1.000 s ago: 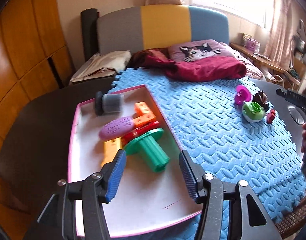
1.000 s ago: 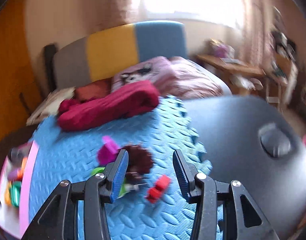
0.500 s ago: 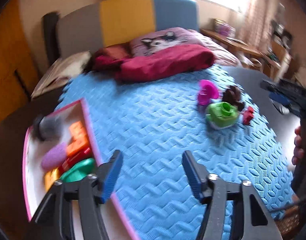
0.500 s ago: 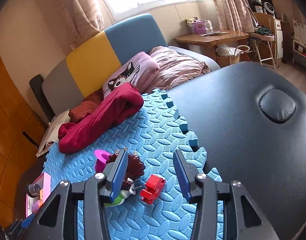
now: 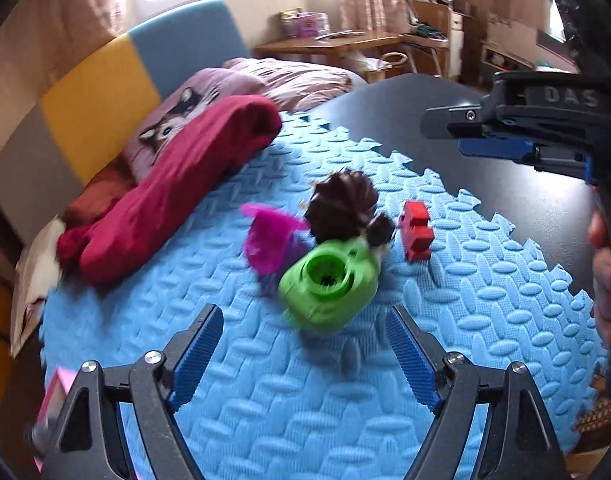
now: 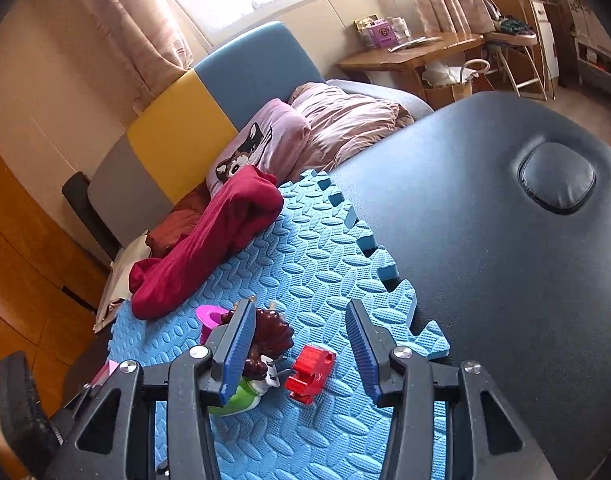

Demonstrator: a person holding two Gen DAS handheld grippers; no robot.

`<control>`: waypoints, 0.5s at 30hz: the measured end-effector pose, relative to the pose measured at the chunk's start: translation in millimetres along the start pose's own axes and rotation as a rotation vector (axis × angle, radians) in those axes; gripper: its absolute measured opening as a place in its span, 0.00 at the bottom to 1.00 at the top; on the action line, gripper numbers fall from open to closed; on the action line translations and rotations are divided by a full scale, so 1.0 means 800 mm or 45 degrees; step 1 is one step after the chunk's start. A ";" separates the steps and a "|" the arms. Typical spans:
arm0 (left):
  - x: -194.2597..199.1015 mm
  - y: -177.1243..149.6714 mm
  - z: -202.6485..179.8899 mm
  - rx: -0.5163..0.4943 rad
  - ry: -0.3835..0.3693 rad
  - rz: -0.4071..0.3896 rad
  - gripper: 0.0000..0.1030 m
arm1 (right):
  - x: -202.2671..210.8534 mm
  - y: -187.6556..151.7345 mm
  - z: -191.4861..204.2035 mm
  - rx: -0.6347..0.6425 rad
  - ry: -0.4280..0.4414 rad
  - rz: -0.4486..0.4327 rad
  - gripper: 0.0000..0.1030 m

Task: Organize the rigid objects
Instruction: 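Grasp the lime-green cup toy with the left gripper while the right gripper approaches the red block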

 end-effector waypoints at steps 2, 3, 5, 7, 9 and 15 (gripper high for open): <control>-0.013 0.009 -0.006 -0.042 -0.019 -0.001 0.82 | -0.001 0.000 -0.003 -0.024 0.010 0.009 0.46; -0.018 0.013 -0.008 -0.059 -0.021 -0.003 0.82 | -0.002 0.000 -0.004 -0.032 0.013 0.012 0.46; -0.028 0.018 -0.015 -0.103 -0.044 -0.001 0.82 | -0.002 0.000 -0.006 -0.055 0.021 0.018 0.46; -0.038 0.023 -0.020 -0.146 -0.053 -0.003 0.82 | -0.002 0.000 -0.008 -0.073 0.027 0.023 0.46; -0.048 0.026 -0.024 -0.179 -0.068 0.000 0.82 | -0.004 -0.001 -0.009 -0.086 0.034 0.034 0.46; -0.067 0.016 -0.027 -0.133 -0.112 0.022 0.60 | -0.010 -0.005 -0.009 -0.088 0.034 0.062 0.46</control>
Point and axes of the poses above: each gripper's, at about its wrist camera, not at the fingertips, and x roughly against the way its jaws point, z to its left, y to its top, the point moved 8 cm from there along -x, roughly the way its jaws point, and after that the axes turned 3 degrees about -z, right-handed, at the moved point
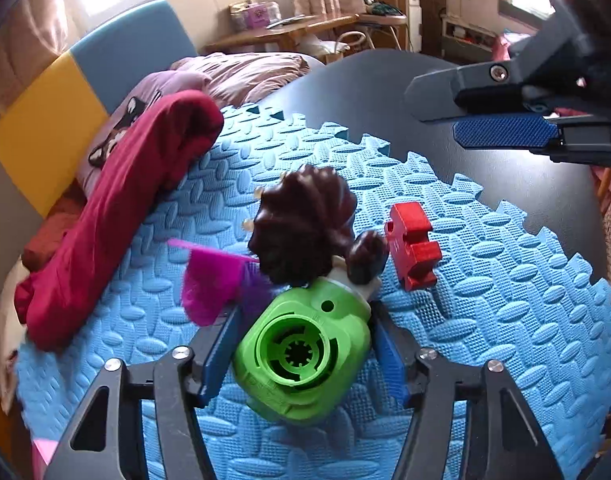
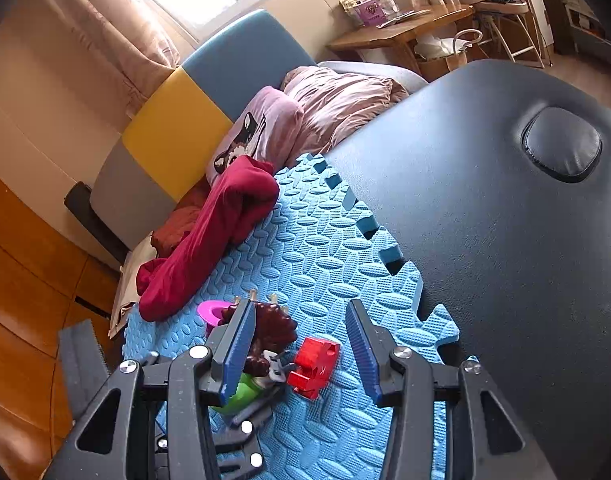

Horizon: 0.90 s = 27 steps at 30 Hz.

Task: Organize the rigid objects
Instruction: 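Grasp the lime-green cup toy with the left gripper while the right gripper approaches the red block, then grasp the red block with the right gripper while the left gripper holds the green cup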

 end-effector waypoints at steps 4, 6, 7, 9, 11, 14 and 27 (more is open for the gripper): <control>0.018 -0.013 0.002 0.070 0.021 -0.011 0.52 | 0.000 0.001 -0.004 -0.014 -0.010 -0.003 0.46; 0.027 -0.023 0.006 0.145 0.031 0.000 0.52 | 0.000 0.001 -0.007 -0.025 -0.015 0.001 0.46; 0.033 -0.030 0.009 0.189 0.036 0.000 0.52 | -0.001 0.001 -0.008 -0.029 -0.016 0.003 0.46; 0.047 -0.042 0.008 0.254 0.045 -0.012 0.52 | -0.002 0.001 -0.010 -0.032 -0.022 0.007 0.46; 0.060 -0.057 0.008 0.319 0.072 -0.004 0.51 | -0.004 -0.001 -0.011 -0.032 -0.024 0.022 0.46; 0.086 -0.072 0.008 0.413 0.094 -0.055 0.51 | -0.009 -0.006 -0.009 -0.025 -0.015 0.056 0.46; 0.149 -0.138 0.021 0.669 0.086 -0.029 0.49 | -0.033 -0.046 0.019 0.166 0.015 0.265 0.46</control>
Point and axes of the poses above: each gripper's, at about its wrist camera, not at the fingertips, and x roughly against the way its jaws point, z to its left, y to its top, the point moved 8 cm from there along -x, roughly the way its jaws point, and after that the axes turned 3 degrees about -z, right-handed, at the moved point
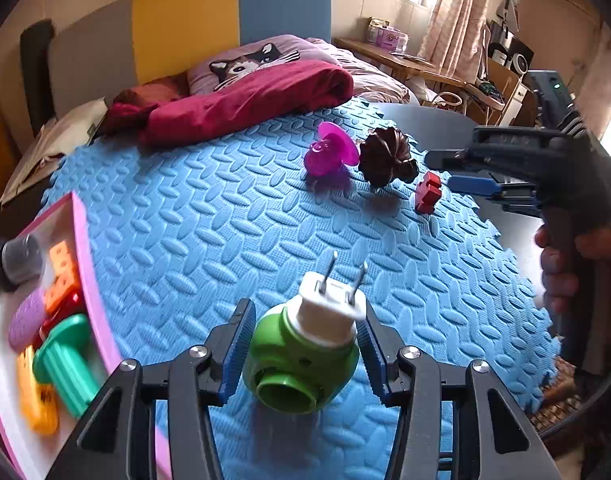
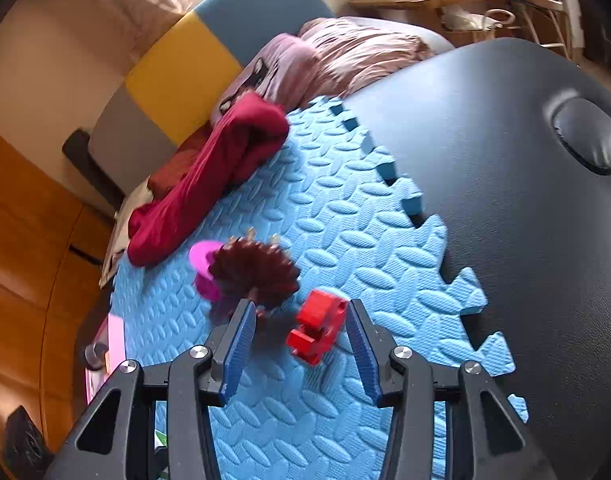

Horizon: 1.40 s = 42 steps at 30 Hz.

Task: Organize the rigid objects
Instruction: 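Grasp the red block with the right gripper while the left gripper holds the green cup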

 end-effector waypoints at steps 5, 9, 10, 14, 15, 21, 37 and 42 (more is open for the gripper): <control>0.003 -0.002 0.006 -0.003 0.010 0.018 0.46 | -0.013 -0.012 0.011 0.168 -0.132 0.035 0.46; -0.021 0.012 -0.001 -0.074 0.038 -0.013 0.45 | -0.028 -0.013 0.006 0.277 -0.268 0.037 0.46; -0.030 0.013 -0.002 -0.095 0.042 -0.010 0.47 | -0.030 -0.012 0.006 0.307 -0.289 0.032 0.43; -0.054 0.008 -0.005 -0.102 0.035 0.008 0.50 | -0.038 -0.016 0.008 0.392 -0.331 0.041 0.14; -0.055 0.006 -0.004 -0.095 0.030 0.002 0.50 | -0.038 -0.017 0.009 0.406 -0.340 0.037 0.14; -0.046 -0.002 0.001 -0.060 -0.020 -0.015 0.50 | -0.039 -0.017 0.007 0.355 -0.321 0.066 0.14; -0.039 -0.027 -0.005 -0.107 -0.015 0.009 0.62 | -0.049 -0.051 0.042 0.450 -0.172 0.189 0.14; -0.037 -0.030 -0.001 -0.128 0.041 -0.005 0.55 | -0.051 -0.049 0.042 0.460 -0.176 0.184 0.14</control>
Point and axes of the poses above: each gripper's, at about its wrist camera, not at the fingertips, and x roughly against the way its jaws point, z to its left, y to its top, the point moved 8 cm from there along -x, roughly the way its jaws point, and after that the axes turned 3 degrees about -z, right-handed, at the moved point
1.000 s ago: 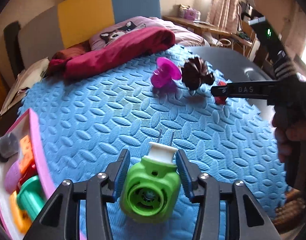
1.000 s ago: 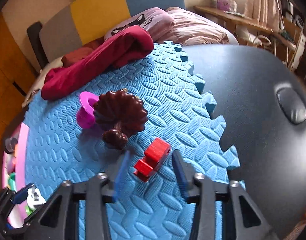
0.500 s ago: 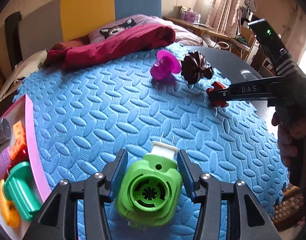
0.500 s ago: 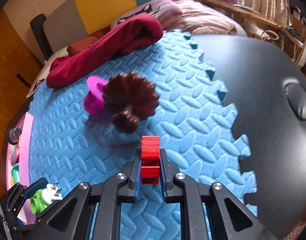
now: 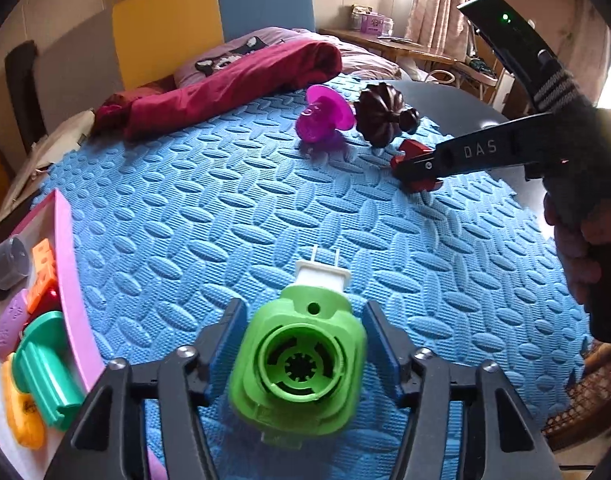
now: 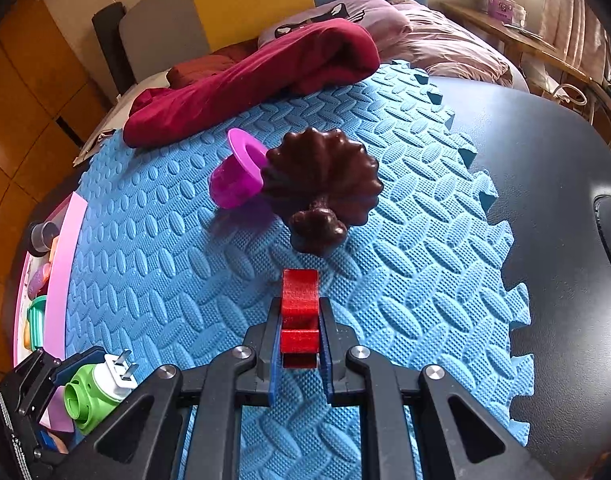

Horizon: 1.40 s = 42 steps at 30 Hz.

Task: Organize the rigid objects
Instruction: 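Grasp the red block with the right gripper while the left gripper holds the green cup, then carry the lime-green cup toy into the tray and open the left gripper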

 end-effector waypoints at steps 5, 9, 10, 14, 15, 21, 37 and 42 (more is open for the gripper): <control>0.002 -0.001 0.002 0.024 0.029 -0.025 0.55 | 0.000 0.000 0.000 -0.003 0.002 -0.004 0.14; 0.004 -0.003 -0.001 0.032 0.057 -0.047 0.54 | 0.000 -0.002 0.003 0.044 -0.030 -0.019 0.14; 0.005 -0.004 -0.001 0.034 0.065 -0.055 0.54 | 0.000 -0.002 0.005 0.062 -0.041 -0.026 0.14; 0.006 -0.005 -0.001 0.051 0.075 -0.079 0.54 | 0.000 -0.003 0.008 0.108 -0.078 -0.048 0.15; 0.006 -0.005 -0.001 0.051 0.078 -0.084 0.53 | 0.000 -0.003 0.009 0.115 -0.082 -0.053 0.15; 0.008 -0.006 -0.001 0.061 0.087 -0.100 0.53 | 0.000 -0.002 0.013 0.156 -0.118 -0.088 0.15; 0.018 -0.009 0.001 0.125 0.095 -0.099 0.52 | -0.009 0.007 0.035 0.263 -0.205 -0.243 0.15; 0.037 -0.003 0.001 0.136 0.090 -0.133 0.52 | -0.010 0.009 0.036 0.268 -0.209 -0.255 0.15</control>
Point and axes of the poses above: each gripper's, at about its wrist camera, not at the fingertips, and x roughly against the way its jaws point, z to its left, y to its top, the point moved 8 cm from there along -x, roughly the way its jaws point, and after that the axes turned 3 degrees about -z, right-handed, at the moved point
